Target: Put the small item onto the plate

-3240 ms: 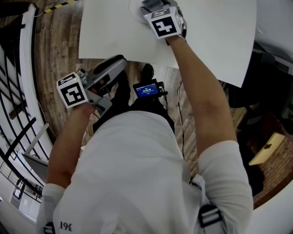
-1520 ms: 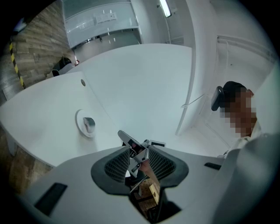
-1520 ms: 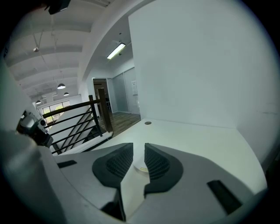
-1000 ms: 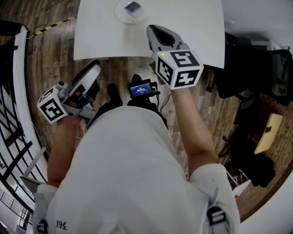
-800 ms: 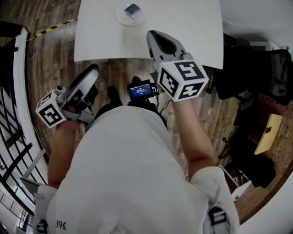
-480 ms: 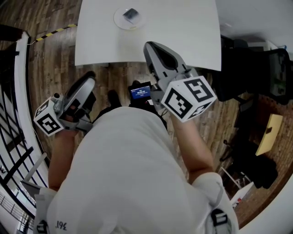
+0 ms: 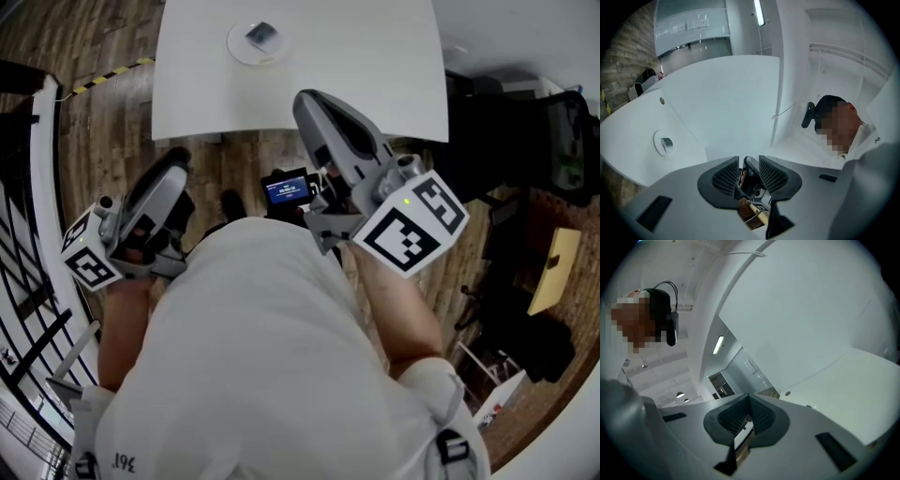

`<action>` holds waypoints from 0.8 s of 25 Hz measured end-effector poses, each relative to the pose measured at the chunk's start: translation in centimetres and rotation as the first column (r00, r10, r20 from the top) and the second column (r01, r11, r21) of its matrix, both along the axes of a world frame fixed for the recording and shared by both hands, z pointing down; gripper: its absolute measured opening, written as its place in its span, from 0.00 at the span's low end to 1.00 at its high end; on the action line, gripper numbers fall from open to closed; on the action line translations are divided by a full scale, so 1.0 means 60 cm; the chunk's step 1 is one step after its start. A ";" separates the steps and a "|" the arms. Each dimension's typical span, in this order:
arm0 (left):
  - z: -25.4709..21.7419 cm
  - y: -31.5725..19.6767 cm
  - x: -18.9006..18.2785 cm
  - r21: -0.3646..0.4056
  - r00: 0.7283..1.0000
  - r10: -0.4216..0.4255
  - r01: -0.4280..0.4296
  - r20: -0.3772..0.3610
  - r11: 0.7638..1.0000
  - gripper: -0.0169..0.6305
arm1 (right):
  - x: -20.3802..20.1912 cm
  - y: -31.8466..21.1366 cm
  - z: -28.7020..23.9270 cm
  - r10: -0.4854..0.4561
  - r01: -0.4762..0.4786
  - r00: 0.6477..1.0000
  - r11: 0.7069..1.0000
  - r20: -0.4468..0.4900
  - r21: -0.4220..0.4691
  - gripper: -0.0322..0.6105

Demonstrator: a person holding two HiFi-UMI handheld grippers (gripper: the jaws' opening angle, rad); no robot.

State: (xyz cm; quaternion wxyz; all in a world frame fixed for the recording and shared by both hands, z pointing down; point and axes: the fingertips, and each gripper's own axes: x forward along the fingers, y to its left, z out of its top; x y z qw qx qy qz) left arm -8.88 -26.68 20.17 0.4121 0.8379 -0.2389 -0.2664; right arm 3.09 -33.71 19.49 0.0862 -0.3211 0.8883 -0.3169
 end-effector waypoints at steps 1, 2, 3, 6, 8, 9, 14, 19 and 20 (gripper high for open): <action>-0.002 0.003 0.004 0.007 1.000 0.004 -0.004 0.006 1.000 0.24 | 0.002 0.002 -0.006 0.000 0.000 1.000 1.000 0.004 0.009 0.05; -0.003 0.006 0.007 0.014 1.000 0.008 -0.008 0.014 1.000 0.24 | 0.004 0.004 -0.012 0.000 0.000 1.000 1.000 0.010 0.015 0.05; -0.004 0.009 0.009 0.021 1.000 0.012 -0.012 0.021 1.000 0.24 | 0.005 0.005 -0.018 0.000 0.000 1.000 1.000 0.018 0.021 0.05; -0.007 0.013 0.013 0.034 0.999 0.019 -0.020 0.030 0.999 0.24 | 0.007 0.008 -0.034 0.000 -0.001 1.000 0.999 0.029 0.046 0.05; -0.007 0.014 0.017 0.030 0.999 0.019 -0.020 0.028 0.999 0.24 | 0.011 0.007 -0.039 0.003 -0.005 1.000 0.998 0.025 0.061 0.05; -0.005 0.015 0.018 0.026 0.999 0.020 -0.020 0.027 0.999 0.24 | 0.013 0.006 -0.040 0.006 -0.008 1.000 0.998 0.022 0.065 0.05; 0.003 0.018 0.028 0.006 0.999 0.042 -0.042 0.021 0.999 0.24 | 0.021 -0.001 -0.039 0.021 -0.023 1.000 0.998 0.019 0.066 0.05; 0.010 0.019 0.037 -0.008 0.998 0.060 -0.060 0.019 0.998 0.24 | 0.026 -0.005 -0.034 0.026 -0.027 1.000 0.997 0.015 0.066 0.05; 0.012 0.020 0.040 -0.011 0.998 0.064 -0.064 0.020 0.998 0.24 | 0.027 -0.005 -0.033 0.026 -0.027 1.000 0.997 0.014 0.066 0.05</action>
